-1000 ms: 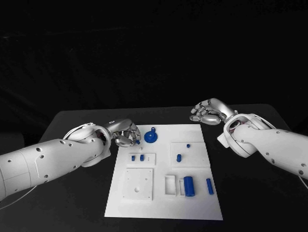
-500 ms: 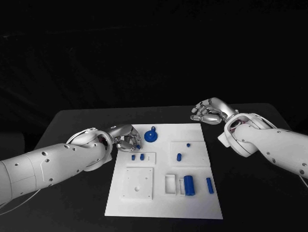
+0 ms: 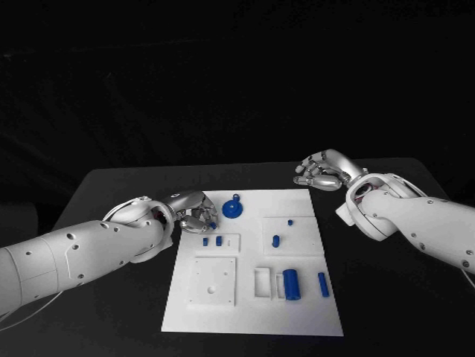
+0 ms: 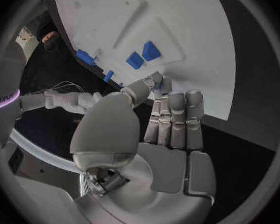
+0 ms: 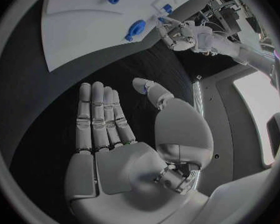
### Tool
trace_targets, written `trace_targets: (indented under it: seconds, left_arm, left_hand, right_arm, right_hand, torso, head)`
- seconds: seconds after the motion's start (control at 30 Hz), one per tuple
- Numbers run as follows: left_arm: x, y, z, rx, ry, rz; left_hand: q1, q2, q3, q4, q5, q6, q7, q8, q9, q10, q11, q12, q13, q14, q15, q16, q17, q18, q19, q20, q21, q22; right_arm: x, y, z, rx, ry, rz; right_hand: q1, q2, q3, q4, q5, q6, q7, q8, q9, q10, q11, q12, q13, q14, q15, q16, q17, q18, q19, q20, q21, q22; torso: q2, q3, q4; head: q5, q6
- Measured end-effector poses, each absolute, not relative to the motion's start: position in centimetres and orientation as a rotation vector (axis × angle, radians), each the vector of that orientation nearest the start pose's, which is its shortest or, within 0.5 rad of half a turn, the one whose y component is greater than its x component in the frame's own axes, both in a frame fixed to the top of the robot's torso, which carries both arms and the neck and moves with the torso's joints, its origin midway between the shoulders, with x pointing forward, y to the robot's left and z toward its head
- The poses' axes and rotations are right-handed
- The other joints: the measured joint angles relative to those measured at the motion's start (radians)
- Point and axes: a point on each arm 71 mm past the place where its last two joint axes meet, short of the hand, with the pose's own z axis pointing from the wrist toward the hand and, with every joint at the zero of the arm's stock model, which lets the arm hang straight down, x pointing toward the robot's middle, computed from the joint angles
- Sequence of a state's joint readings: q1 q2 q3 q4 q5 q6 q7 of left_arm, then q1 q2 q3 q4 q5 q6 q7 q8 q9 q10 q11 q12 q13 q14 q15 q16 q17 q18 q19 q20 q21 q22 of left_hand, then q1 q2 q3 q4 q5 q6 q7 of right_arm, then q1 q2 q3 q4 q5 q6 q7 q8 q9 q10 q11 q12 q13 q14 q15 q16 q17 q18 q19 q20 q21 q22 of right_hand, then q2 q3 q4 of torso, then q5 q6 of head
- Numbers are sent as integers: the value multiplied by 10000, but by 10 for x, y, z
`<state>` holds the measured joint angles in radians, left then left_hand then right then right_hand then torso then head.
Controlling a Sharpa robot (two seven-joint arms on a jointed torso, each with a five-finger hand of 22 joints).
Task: Assemble the parts on the task board
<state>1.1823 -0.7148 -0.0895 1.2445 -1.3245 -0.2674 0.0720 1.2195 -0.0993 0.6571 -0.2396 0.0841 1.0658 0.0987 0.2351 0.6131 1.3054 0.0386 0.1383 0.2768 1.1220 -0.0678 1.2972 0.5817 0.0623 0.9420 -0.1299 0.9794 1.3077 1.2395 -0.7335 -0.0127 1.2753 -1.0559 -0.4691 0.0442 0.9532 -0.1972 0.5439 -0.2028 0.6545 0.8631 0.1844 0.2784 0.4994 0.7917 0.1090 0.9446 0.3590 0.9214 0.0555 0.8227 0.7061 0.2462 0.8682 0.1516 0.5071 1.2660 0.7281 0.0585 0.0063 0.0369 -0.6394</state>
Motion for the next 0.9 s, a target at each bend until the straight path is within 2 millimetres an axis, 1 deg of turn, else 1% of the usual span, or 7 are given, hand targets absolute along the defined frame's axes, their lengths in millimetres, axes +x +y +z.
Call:
trace_targets:
  seconds: [0.47, 0.9]
  left_arm:
    - [521, 209, -228, 1242, 17504, -6904]
    - [521, 204, -229, 1325, 17531, -6915]
  left_hand:
    - [15, -38, 24, -25, 40, -16, -10, 35, -20, 26, 27, -2, -2, 1, 2, 0, 0, 1, 15, 17, 0, -2]
    - [5, -29, 23, -26, 39, -13, -5, 29, -17, 26, 26, -2, -7, 43, -29, 0, 1, 5, 16, 18, 0, -3]
  right_arm:
    - [542, -226, -160, 2562, 14955, 7793]
    - [542, -226, -160, 2561, 14956, 7795]
  right_hand:
    - [0, 0, 0, 0, 0, 6, -6, 0, 0, 0, 0, 0, -8, 0, 0, 0, 0, 0, 0, 0, -40, 11]
    - [0, 0, 0, 0, 0, 7, -7, 0, 0, 0, 0, 0, -10, 0, 0, -1, 0, 1, 0, 0, -40, 11]
  torso:
    - [0, -9, 0]
    - [1, -2, 5]
  head:
    - [-14, -8]
    - [-10, -4]
